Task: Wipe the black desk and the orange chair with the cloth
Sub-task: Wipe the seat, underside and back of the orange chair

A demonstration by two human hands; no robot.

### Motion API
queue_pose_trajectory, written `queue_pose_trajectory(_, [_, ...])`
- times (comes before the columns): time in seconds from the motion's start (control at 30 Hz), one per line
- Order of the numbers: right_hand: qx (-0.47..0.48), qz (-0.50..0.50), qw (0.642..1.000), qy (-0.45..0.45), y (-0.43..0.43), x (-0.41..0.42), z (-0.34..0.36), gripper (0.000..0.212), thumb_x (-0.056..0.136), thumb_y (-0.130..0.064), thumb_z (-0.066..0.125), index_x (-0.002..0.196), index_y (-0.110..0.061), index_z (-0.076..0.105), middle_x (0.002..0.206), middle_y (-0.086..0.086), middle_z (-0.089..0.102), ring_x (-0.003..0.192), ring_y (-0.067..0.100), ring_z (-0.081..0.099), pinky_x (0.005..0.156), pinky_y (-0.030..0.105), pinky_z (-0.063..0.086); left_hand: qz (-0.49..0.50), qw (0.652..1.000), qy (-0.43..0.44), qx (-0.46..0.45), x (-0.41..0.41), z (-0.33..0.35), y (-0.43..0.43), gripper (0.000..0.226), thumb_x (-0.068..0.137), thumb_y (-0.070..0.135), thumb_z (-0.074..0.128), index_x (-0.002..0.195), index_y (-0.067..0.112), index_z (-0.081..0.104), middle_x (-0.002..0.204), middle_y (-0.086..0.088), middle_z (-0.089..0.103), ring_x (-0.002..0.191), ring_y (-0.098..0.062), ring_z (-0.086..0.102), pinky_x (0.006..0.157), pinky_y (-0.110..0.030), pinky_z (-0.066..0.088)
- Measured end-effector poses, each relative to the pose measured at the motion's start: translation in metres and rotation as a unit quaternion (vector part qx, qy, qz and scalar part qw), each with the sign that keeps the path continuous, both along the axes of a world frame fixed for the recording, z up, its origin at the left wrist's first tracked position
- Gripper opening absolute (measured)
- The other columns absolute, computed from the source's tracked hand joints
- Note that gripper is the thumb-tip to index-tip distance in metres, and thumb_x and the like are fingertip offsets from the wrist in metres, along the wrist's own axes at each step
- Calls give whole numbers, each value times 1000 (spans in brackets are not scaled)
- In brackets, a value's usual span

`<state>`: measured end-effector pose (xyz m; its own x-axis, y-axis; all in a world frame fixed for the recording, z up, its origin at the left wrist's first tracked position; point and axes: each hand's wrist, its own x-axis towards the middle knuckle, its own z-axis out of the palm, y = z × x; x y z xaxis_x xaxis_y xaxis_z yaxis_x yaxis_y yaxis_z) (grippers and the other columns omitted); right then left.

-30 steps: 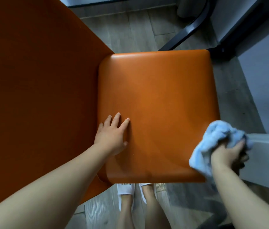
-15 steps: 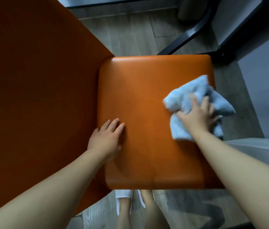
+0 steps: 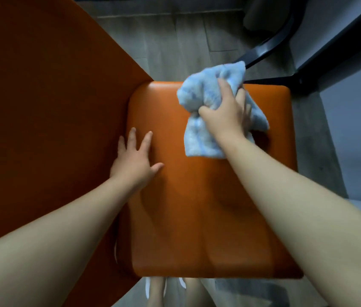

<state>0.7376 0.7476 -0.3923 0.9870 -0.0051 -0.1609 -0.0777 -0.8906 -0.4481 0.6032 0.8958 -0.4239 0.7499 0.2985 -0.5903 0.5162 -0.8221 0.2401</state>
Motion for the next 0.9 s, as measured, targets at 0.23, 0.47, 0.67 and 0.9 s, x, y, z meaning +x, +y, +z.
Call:
queue_pose_trajectory(0.23, [-123, 169, 971, 112, 81, 57, -36, 59, 87, -62, 40, 140, -54, 15, 158, -1, -11, 139, 39, 7, 103, 67, 13, 4, 998, 59, -1, 16, -3, -9, 118, 60, 55, 80, 146, 44, 0, 156, -2, -18, 143, -40, 1, 104, -46, 35])
queue_pose_trajectory(0.47, [-164, 109, 980, 37, 17, 74, -50, 46, 79, -49, 46, 125, -48, 41, 154, 0, 14, 131, 35, 24, 102, 58, 20, -6, 998, 57, 17, 13, -3, -9, 116, 62, 56, 78, 146, 43, -2, 157, -2, -16, 143, -41, 3, 98, -45, 43])
queue_pose_trajectory(0.67, [-68, -269, 961, 10, -131, 89, -49, 48, 85, -45, 50, 130, -29, 45, 140, 12, 34, 123, 35, 38, 103, 43, 28, 0, 998, 39, 52, 11, -7, -15, 114, 63, 58, 75, 145, 43, -4, 157, -2, -16, 143, -38, 4, 91, -42, 49])
queue_pose_trajectory(0.9, [-68, -276, 958, -26, -114, 75, -50, 56, 76, -51, 41, 130, -38, 39, 137, 6, 35, 116, 33, 39, 92, 46, 32, 12, 998, 34, 52, 10, -9, -15, 115, 61, 59, 77, 144, 45, -1, 157, 0, -14, 144, -38, 4, 91, -44, 47])
